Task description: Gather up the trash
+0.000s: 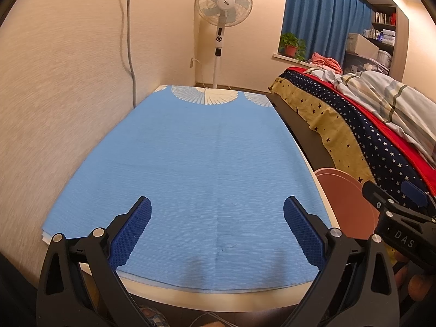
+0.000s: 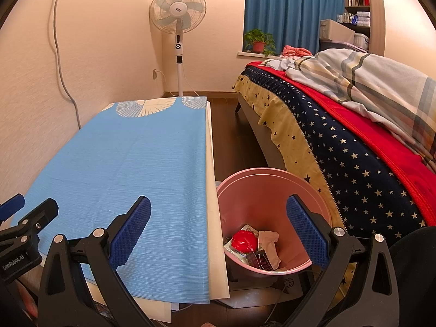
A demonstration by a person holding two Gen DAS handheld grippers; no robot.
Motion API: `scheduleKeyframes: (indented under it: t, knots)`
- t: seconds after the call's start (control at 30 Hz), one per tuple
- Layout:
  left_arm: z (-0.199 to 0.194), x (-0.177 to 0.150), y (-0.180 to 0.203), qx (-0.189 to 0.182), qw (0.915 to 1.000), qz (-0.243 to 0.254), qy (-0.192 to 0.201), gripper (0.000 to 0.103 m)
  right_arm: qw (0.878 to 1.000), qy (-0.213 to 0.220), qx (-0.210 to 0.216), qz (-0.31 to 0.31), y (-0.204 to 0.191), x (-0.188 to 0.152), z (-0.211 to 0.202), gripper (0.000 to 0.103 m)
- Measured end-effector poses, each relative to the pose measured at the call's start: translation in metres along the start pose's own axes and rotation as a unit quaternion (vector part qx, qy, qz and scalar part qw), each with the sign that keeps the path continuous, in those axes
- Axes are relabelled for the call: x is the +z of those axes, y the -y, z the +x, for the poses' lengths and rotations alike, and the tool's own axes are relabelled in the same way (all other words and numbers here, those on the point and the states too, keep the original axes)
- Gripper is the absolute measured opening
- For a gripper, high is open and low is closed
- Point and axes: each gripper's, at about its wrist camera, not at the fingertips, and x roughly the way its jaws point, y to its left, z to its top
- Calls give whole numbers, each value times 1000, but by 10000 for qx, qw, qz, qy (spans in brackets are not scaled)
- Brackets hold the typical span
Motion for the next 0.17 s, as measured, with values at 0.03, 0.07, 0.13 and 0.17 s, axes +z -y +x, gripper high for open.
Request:
scheduleKeyframes:
  t: [0.03,0.07,0.13,0.17]
  knots:
    - [0,0,0,9,10000,-4,-3,95,10000,0,1,1,0,0,0,98]
    - [1,1,0,12,10000,-9,-7,95,10000,-4,1,5,0,0,0,98]
    - [1,1,0,13,10000,-11,-14,95,10000,-12,-3,12,1,0,1,98]
    - [1,1,0,13,10000,-7,-7,95,10000,-14,-7,10,1,0,1,98]
